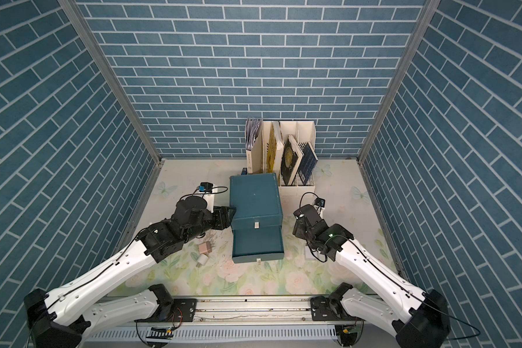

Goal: Place the plugs into the drawer by color
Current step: Adjust the storage box at the center of the board.

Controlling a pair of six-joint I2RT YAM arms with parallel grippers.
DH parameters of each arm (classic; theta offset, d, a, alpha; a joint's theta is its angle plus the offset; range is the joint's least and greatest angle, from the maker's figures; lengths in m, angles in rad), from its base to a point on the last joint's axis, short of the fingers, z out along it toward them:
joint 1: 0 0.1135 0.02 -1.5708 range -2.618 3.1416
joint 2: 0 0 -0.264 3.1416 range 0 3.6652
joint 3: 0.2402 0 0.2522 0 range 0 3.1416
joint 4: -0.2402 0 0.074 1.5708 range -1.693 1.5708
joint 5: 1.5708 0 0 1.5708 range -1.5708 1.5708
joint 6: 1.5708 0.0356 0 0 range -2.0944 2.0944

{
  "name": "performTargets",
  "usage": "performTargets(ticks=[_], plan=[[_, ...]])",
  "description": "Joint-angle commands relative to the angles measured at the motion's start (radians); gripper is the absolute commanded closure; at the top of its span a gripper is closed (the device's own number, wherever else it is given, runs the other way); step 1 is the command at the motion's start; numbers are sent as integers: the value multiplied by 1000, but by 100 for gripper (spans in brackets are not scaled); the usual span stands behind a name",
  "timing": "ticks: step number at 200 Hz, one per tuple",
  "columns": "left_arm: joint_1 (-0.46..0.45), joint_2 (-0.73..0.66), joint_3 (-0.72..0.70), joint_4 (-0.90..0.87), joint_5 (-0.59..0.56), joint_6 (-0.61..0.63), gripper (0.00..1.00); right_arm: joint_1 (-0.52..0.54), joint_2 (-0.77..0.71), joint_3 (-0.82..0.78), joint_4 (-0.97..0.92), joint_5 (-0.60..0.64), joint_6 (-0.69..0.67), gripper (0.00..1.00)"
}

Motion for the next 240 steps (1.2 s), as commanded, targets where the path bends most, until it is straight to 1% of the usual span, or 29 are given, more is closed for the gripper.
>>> performTargets(ticks=[1, 22, 60, 81, 101, 126, 145, 163, 169, 178, 189, 205, 223, 240], plan=[[1, 17, 1, 22, 10, -1, 36, -2, -18, -26, 150, -94, -90, 34], [1, 19, 6, 22, 16, 0, 36, 3, -17, -6, 198, -125, -119, 36], [1, 16, -4, 9, 7, 8, 35, 32, -10, 11, 249, -141, -152, 37], [1, 17, -13, 12, 3, 11, 35, 68, 3, 20, 284, -151, -181, 37], [1, 18, -9, 10, 7, 8, 36, 135, 17, 35, 295, -137, -190, 38], [1, 21, -7, 9, 1, 13, 35, 214, 25, 43, 272, -70, -163, 38], [1, 24, -8, 12, 18, 14, 36, 219, 23, 46, 212, -23, -111, 38], [1, 26, -13, 28, 46, 13, 38, 215, 15, 69, 86, 89, -57, 37], [1, 27, -14, 30, 52, 13, 39, 205, 14, 79, 33, 125, -39, 36], [1, 27, -14, 35, 71, 12, 40, 171, 17, 89, -25, 138, -24, 33], [0, 26, -16, 47, 97, 11, 40, 95, 29, 83, -63, 94, -29, 28], [-3, 17, -17, 61, 121, 14, 41, -21, 62, 41, -57, 0, -72, 20], [-2, 6, -16, 70, 138, 6, 41, -126, 103, -25, -21, -82, -108, 19], [-2, -3, -19, 70, 151, 7, 41, -181, 111, -71, 8, -99, -123, 20]])
